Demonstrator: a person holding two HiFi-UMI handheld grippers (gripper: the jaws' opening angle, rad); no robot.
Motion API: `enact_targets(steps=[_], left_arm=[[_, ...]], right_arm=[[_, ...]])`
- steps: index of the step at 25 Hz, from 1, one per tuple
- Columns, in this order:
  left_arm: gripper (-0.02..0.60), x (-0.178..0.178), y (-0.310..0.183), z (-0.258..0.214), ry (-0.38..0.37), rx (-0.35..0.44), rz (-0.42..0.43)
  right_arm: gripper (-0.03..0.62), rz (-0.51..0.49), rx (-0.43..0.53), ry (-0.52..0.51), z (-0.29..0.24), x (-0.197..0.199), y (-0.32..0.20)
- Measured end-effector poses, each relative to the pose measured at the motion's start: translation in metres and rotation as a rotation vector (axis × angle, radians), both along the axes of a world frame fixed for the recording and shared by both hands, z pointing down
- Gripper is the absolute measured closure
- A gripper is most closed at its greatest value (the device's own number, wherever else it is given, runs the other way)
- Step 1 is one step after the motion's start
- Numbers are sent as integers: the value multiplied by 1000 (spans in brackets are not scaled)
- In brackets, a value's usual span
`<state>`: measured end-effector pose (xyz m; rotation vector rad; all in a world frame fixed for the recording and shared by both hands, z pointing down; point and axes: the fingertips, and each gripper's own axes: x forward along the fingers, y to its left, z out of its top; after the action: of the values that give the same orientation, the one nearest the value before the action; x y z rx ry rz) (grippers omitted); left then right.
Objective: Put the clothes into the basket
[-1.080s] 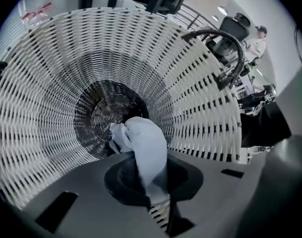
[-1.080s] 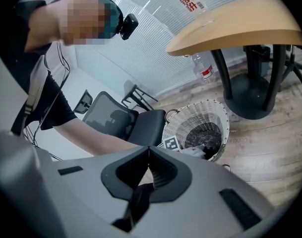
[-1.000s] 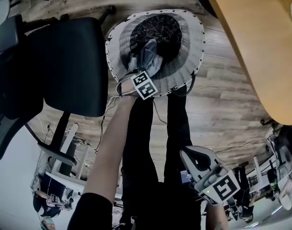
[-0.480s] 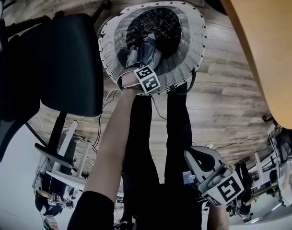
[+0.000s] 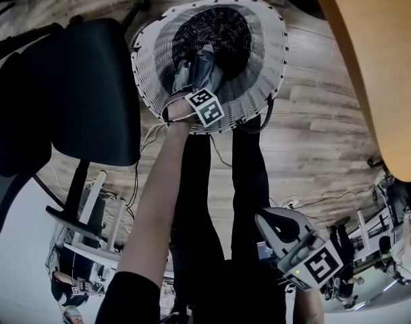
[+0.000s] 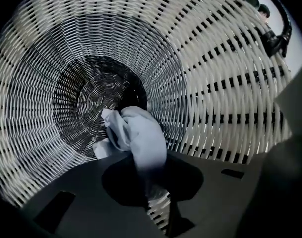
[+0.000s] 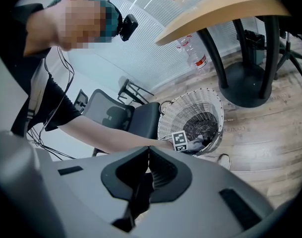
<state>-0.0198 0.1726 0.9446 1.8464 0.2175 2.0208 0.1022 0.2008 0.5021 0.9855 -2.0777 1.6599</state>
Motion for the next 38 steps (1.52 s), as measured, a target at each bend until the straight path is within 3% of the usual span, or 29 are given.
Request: enact_targets(steps=[9,24,29,38], left_arm=[[482,-10,-14,0,-43,62,-12],[468,-11,-8,-15,-7,43,-21],[468,-10,-3,-36,7,39,-83],[469,-19,-9,-86,28,86,-124]], right_arm=[[577,18,3,-12,-2,-6,-6],[577,8,18,-9,-9,-16,-1],[577,1,43,-9,-20,-18,-2],[577,-31,131,-10,-54,-25,-14]])
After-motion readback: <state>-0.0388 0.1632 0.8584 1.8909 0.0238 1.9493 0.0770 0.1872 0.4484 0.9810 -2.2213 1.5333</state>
